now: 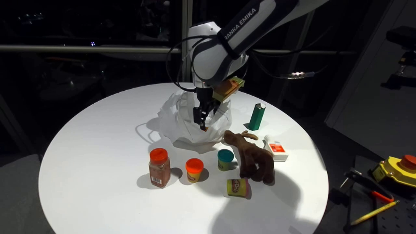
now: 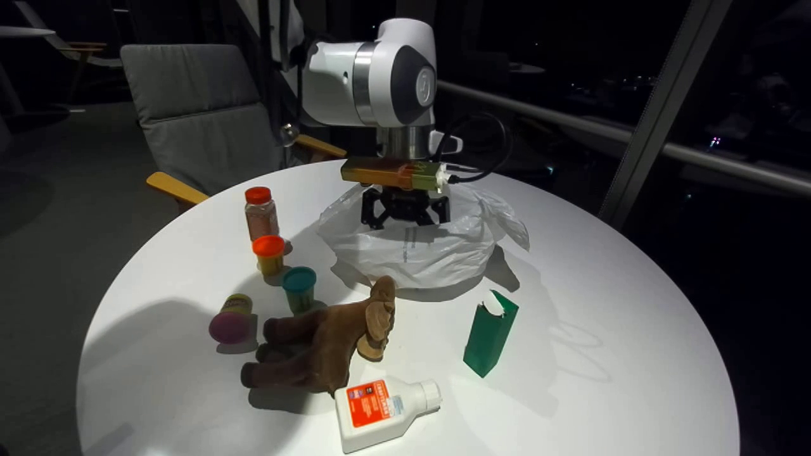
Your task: Take everything out of the plastic bag
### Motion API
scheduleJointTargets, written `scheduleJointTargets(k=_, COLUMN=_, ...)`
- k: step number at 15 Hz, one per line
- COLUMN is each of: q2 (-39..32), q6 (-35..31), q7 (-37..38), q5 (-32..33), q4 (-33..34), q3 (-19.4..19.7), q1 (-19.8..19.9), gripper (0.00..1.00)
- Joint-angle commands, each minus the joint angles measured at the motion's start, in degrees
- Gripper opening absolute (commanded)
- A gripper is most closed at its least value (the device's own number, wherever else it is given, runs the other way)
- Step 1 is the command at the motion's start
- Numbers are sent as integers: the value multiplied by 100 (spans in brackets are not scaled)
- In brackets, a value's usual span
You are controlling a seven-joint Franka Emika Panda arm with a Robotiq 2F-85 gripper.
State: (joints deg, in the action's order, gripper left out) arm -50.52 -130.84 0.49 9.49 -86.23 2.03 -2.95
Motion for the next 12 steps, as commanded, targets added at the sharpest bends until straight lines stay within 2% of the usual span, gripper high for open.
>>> scheduleJointTargets(k=1, q2=410, q6=-145, q7=-280, q5=-152, q4=-689, q3=-175, q1=153, gripper=100)
scheduleJointTargets(k=5, q2=393, q6=-275, q7=-209, q5=-85, q4=-891, q3=-125, q1=136, gripper=100)
scheduleJointTargets(k=12, q2=395, q6=-1332, q7=-17, q5=236, q4=-1029, q3=123, q1=-109, gripper=100)
